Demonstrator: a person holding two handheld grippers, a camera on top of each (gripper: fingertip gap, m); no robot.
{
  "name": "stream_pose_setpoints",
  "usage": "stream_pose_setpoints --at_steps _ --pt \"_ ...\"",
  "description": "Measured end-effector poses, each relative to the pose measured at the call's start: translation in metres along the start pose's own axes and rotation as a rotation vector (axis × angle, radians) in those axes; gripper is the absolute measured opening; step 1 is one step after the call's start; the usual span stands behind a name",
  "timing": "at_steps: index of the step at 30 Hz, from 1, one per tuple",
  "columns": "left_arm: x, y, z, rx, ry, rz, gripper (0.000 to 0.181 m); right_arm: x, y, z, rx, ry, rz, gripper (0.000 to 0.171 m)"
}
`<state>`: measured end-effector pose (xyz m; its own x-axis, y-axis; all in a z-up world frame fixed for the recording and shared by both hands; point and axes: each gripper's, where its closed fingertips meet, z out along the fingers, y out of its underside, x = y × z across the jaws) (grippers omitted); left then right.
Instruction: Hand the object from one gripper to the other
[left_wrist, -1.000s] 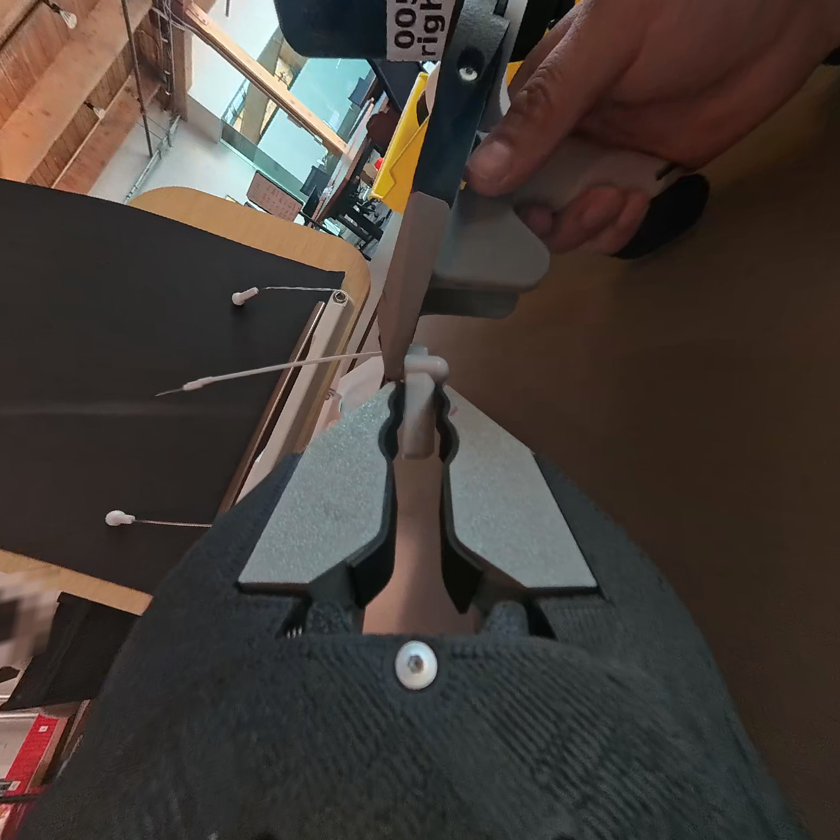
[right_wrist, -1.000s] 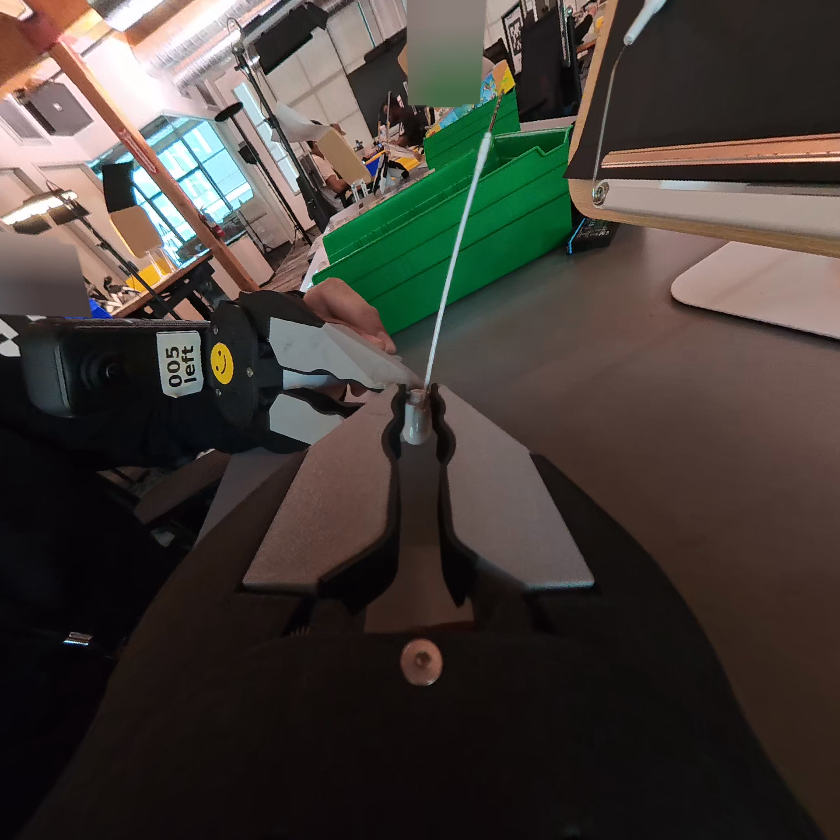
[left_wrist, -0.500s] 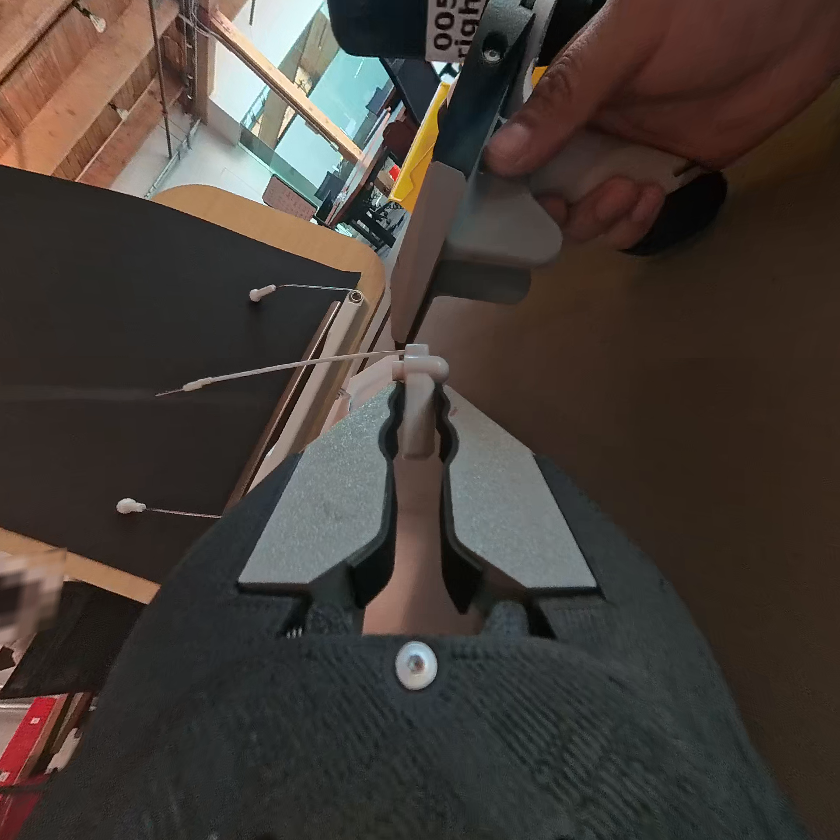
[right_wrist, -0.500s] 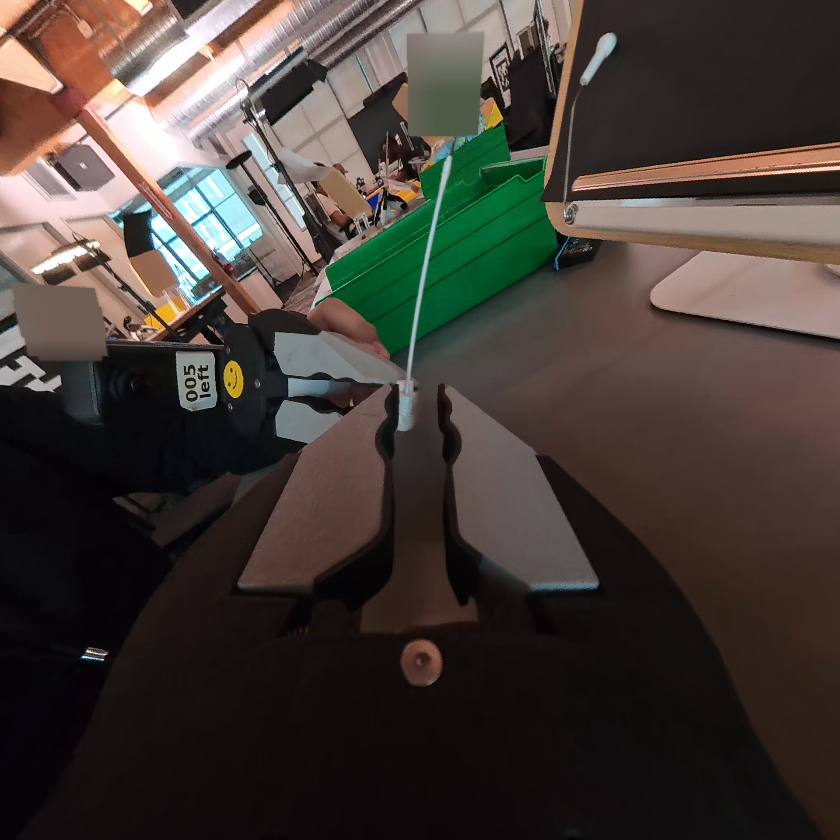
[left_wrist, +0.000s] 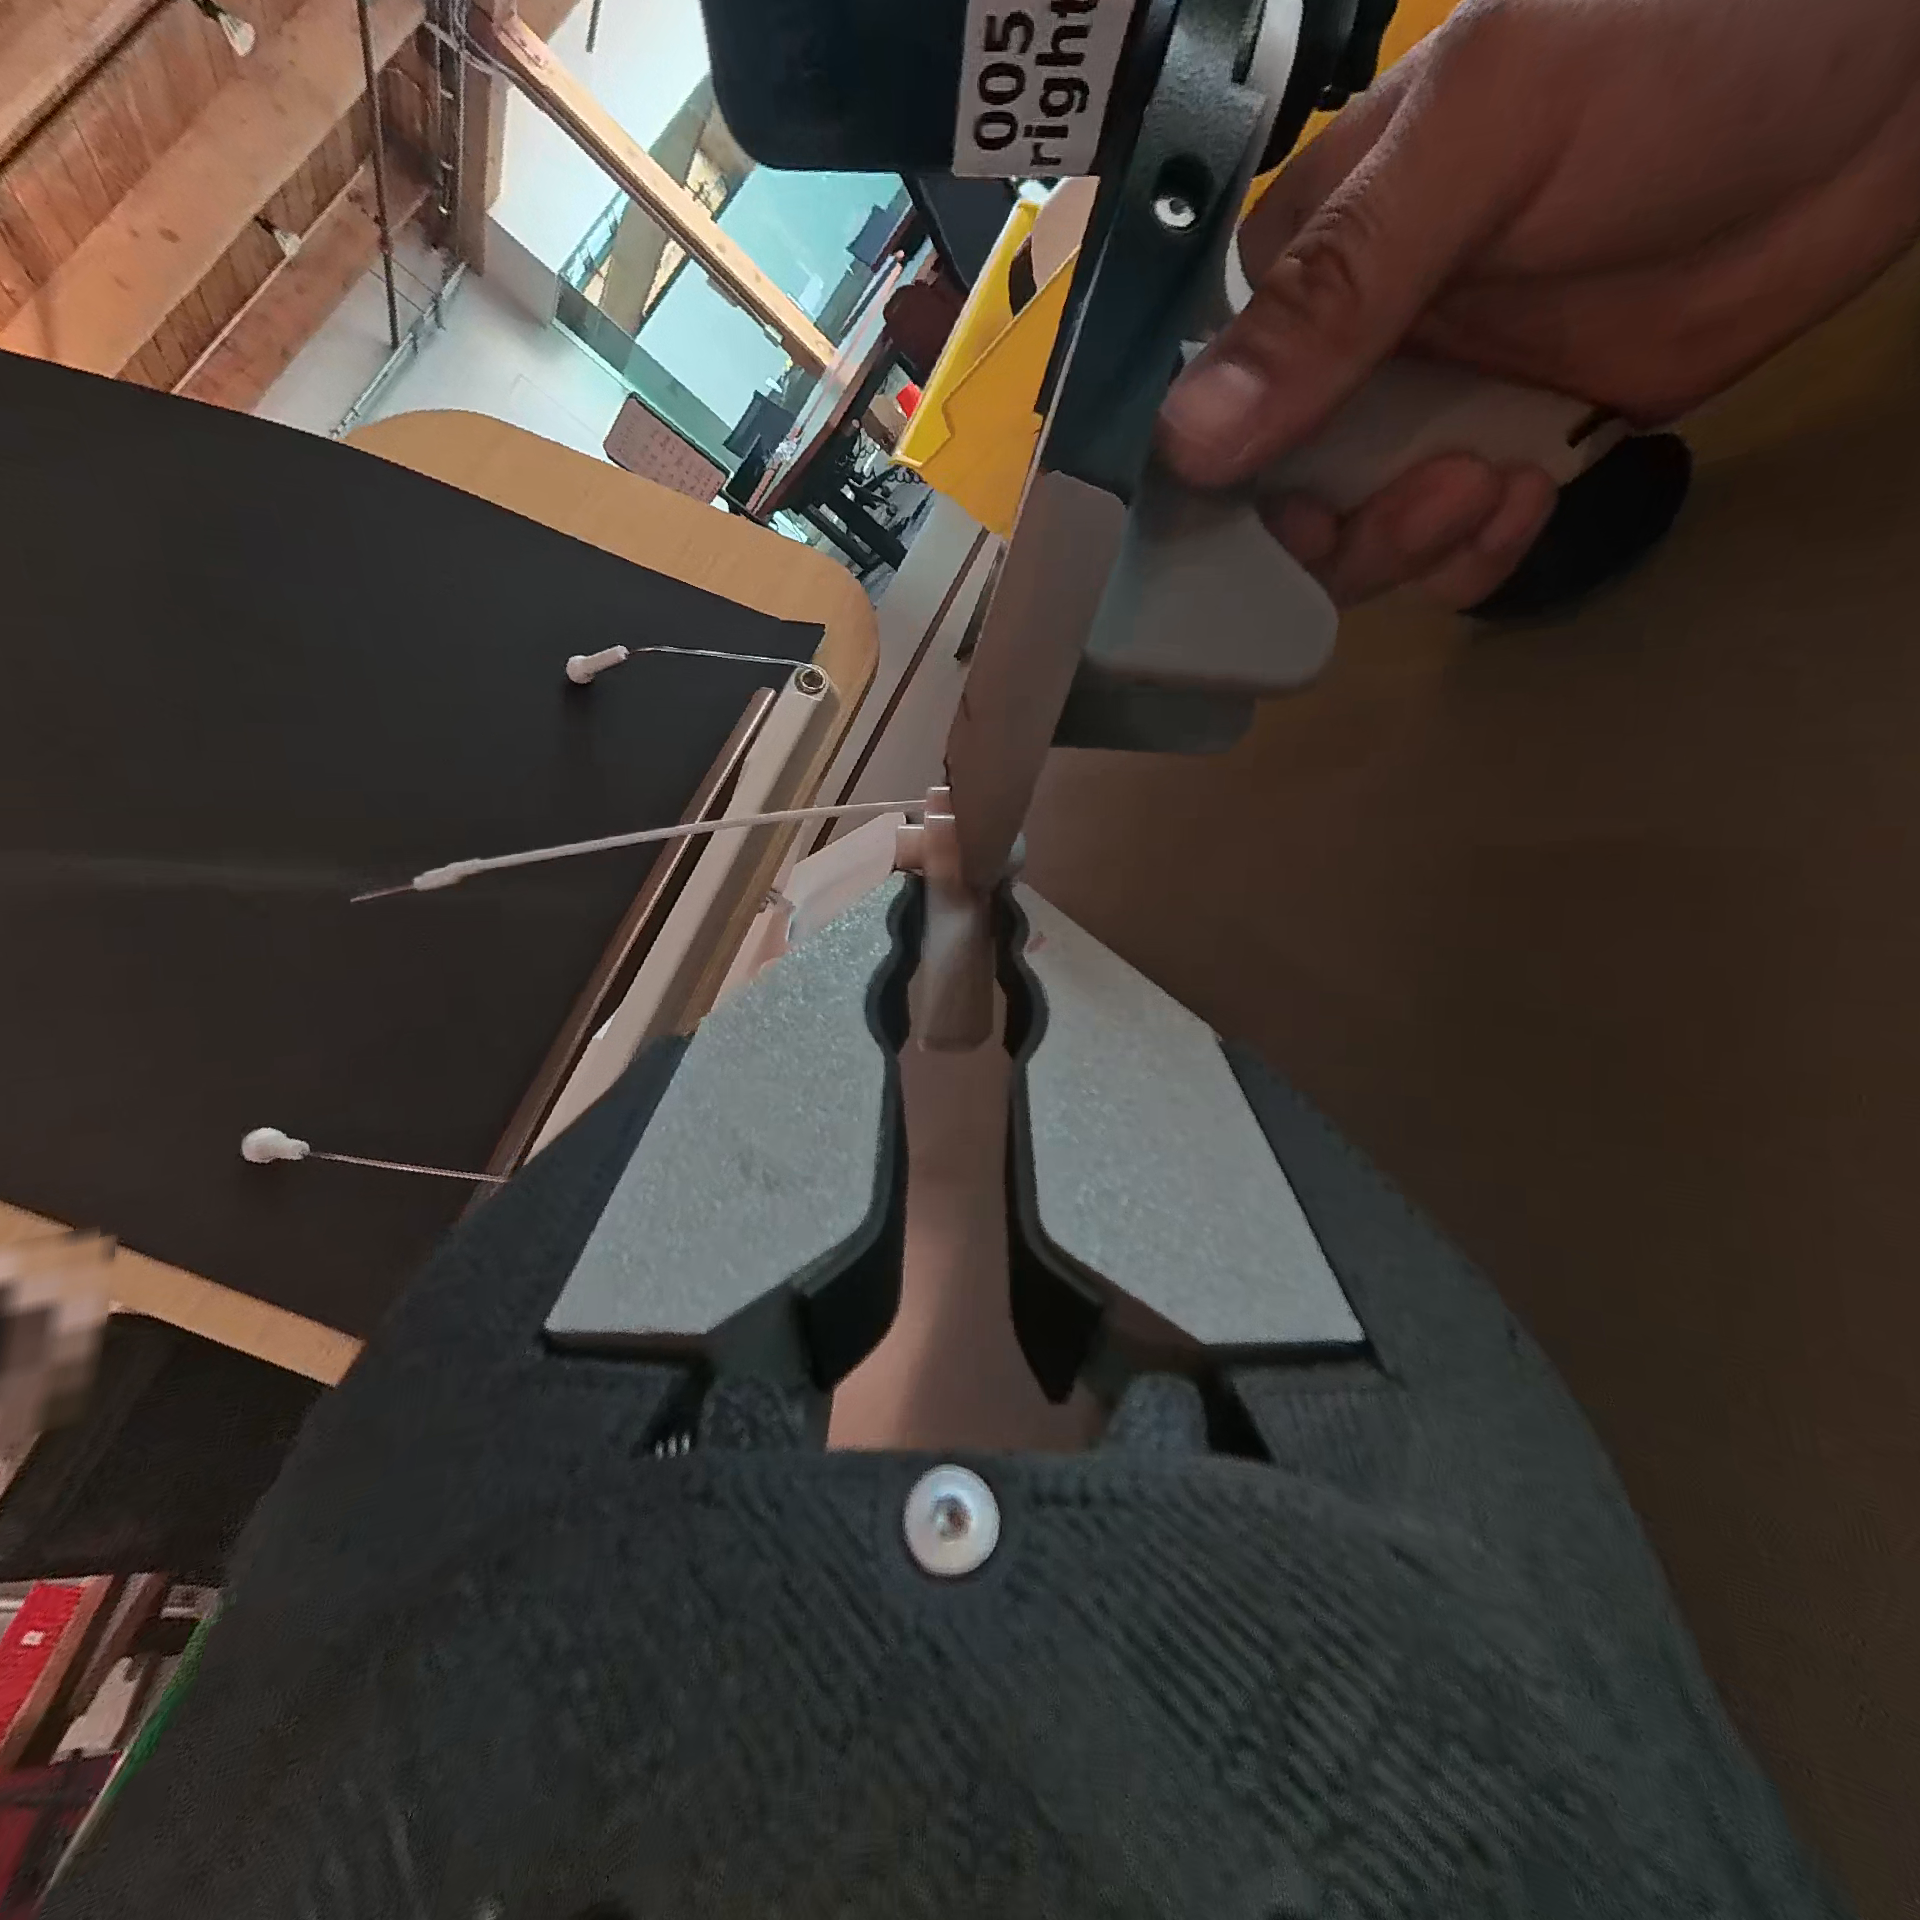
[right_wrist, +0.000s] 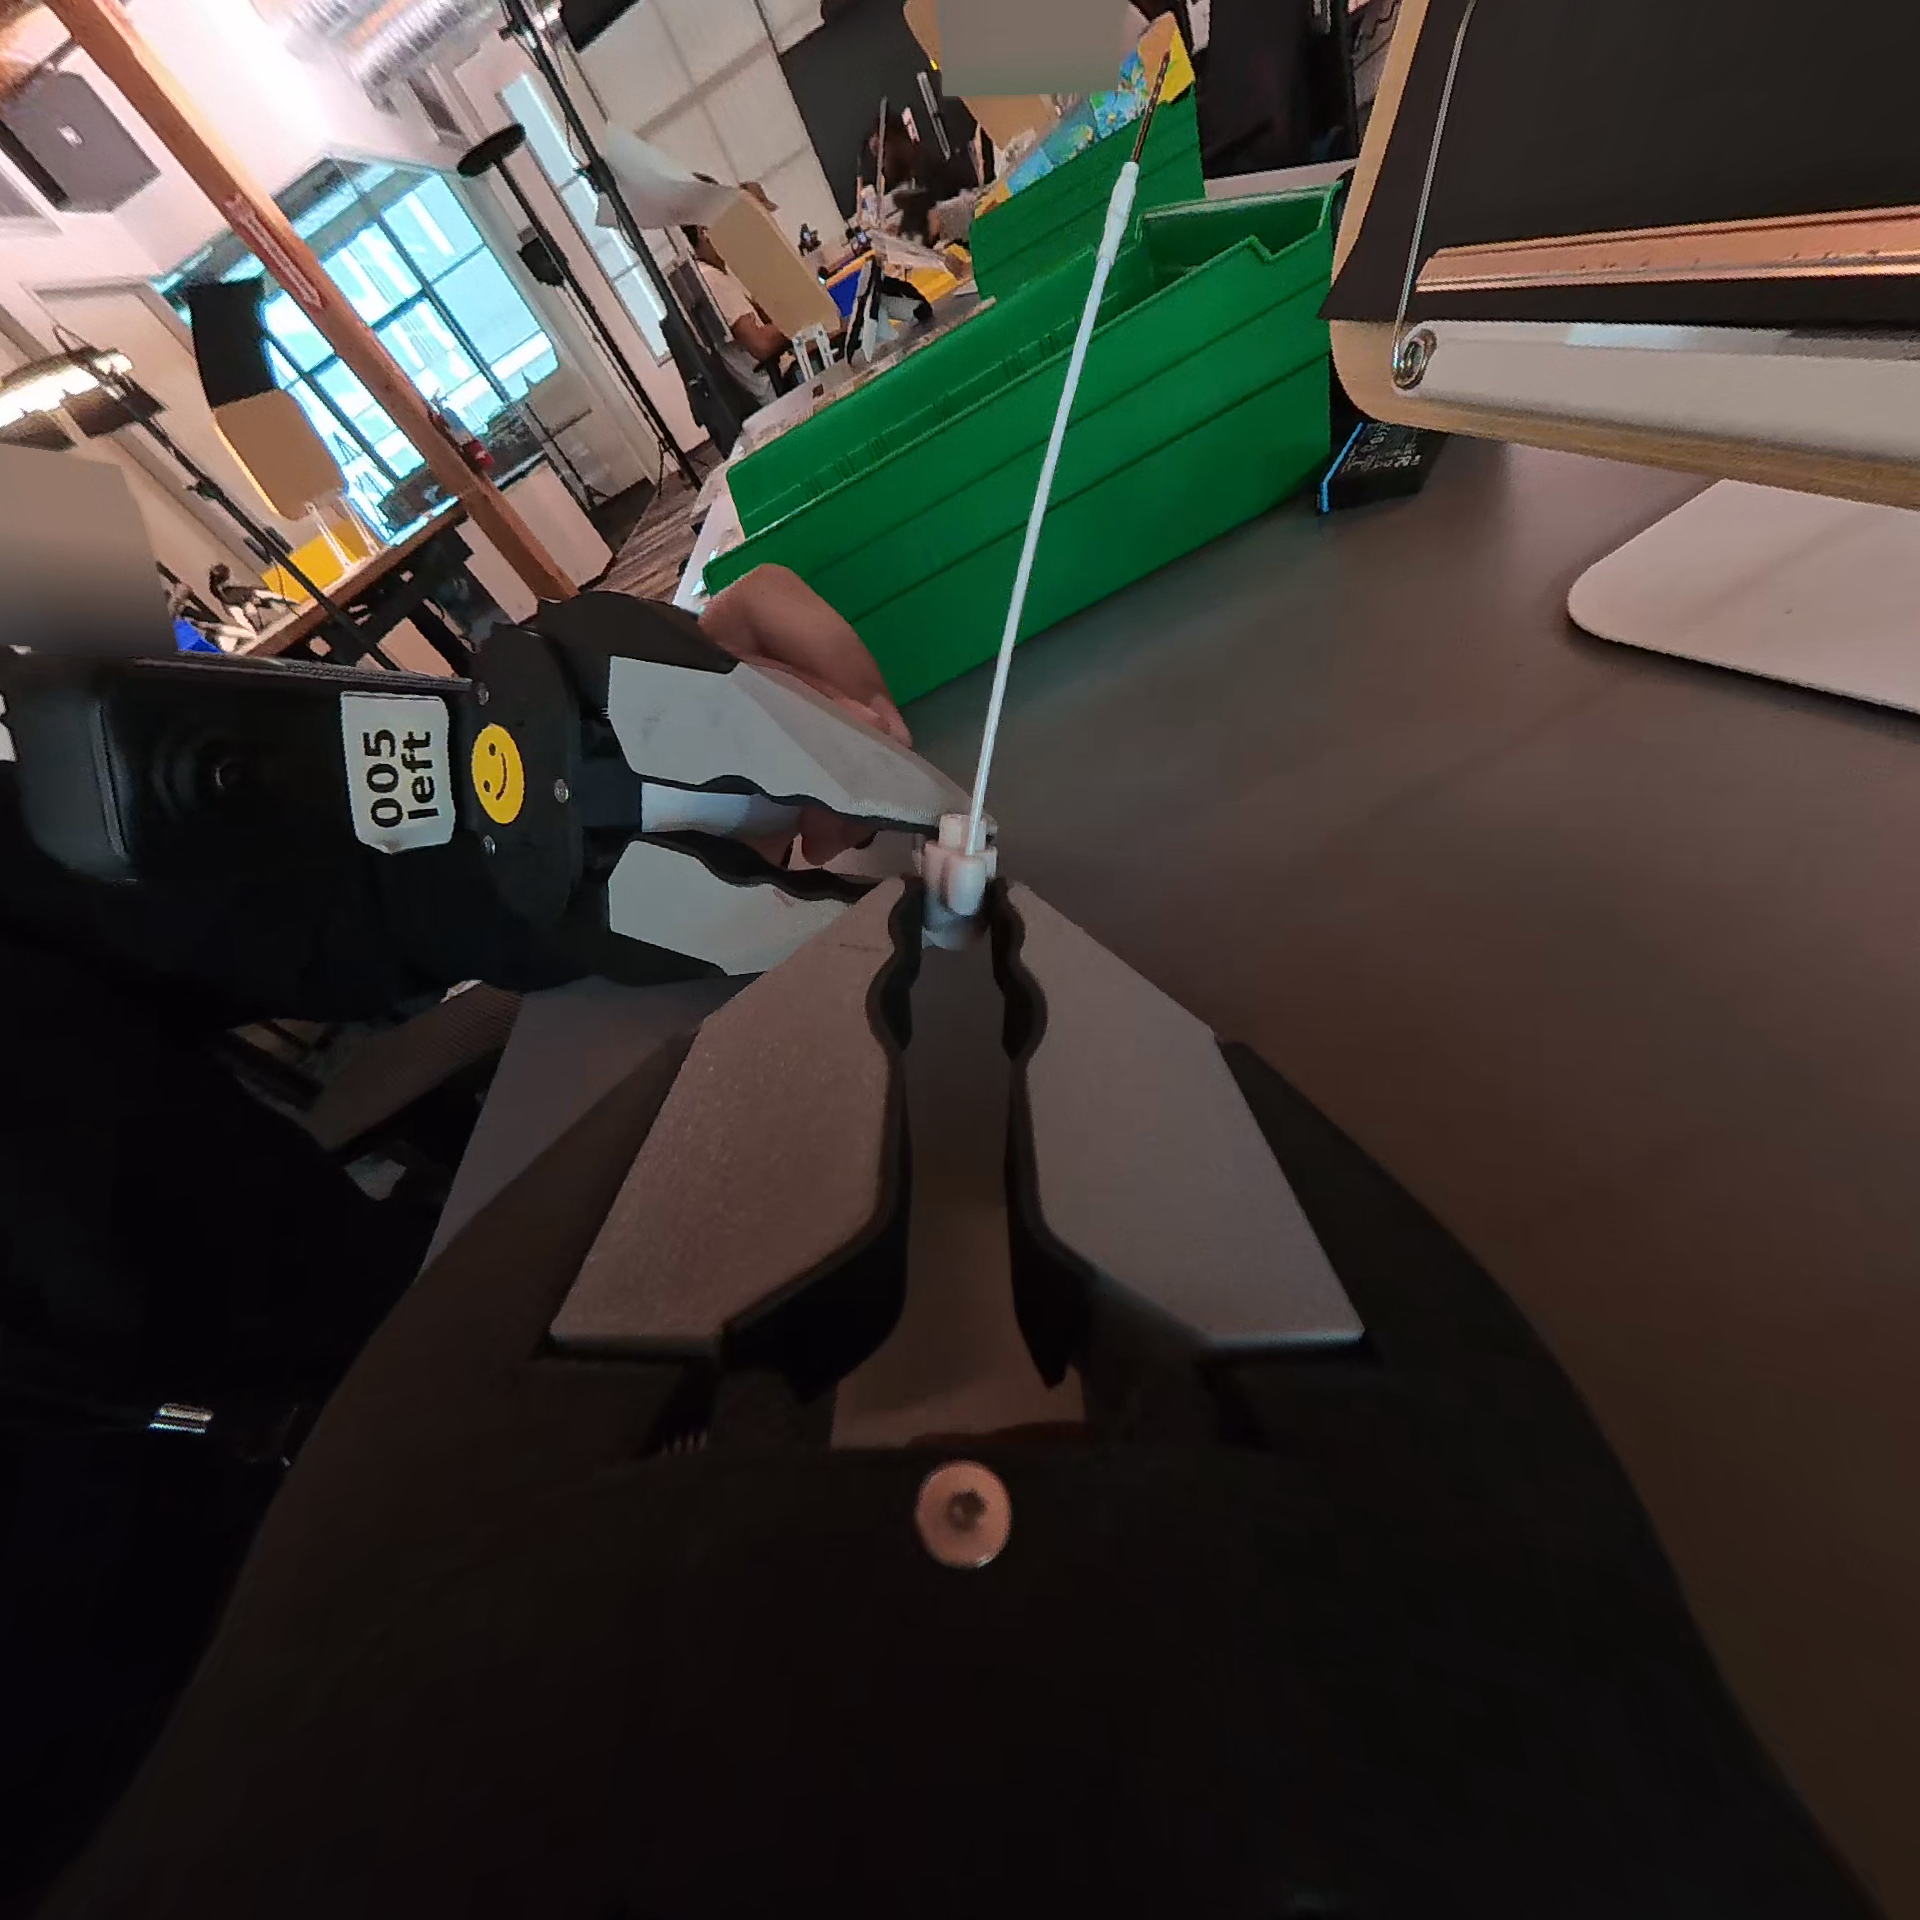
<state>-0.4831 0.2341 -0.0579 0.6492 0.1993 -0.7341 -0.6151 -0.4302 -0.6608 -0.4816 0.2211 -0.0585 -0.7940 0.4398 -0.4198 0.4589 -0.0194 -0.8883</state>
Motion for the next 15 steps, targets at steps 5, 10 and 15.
stream_pose_setpoints --at_steps 5,10,15 --pt "0.002 0.007 0.003 -0.025 0.012 -0.048 0.011 0.005 0.002 -0.001 -0.012 0.037 -0.008 0.01" --pt "-0.004 0.018 0.004 -0.061 0.0 -0.077 0.011 0.011 -0.006 -0.01 0.038 0.047 0.021 0.01" --pt "-0.001 0.019 0.005 -0.066 0.006 -0.059 0.011 0.011 -0.003 -0.007 0.026 0.035 0.032 0.01"
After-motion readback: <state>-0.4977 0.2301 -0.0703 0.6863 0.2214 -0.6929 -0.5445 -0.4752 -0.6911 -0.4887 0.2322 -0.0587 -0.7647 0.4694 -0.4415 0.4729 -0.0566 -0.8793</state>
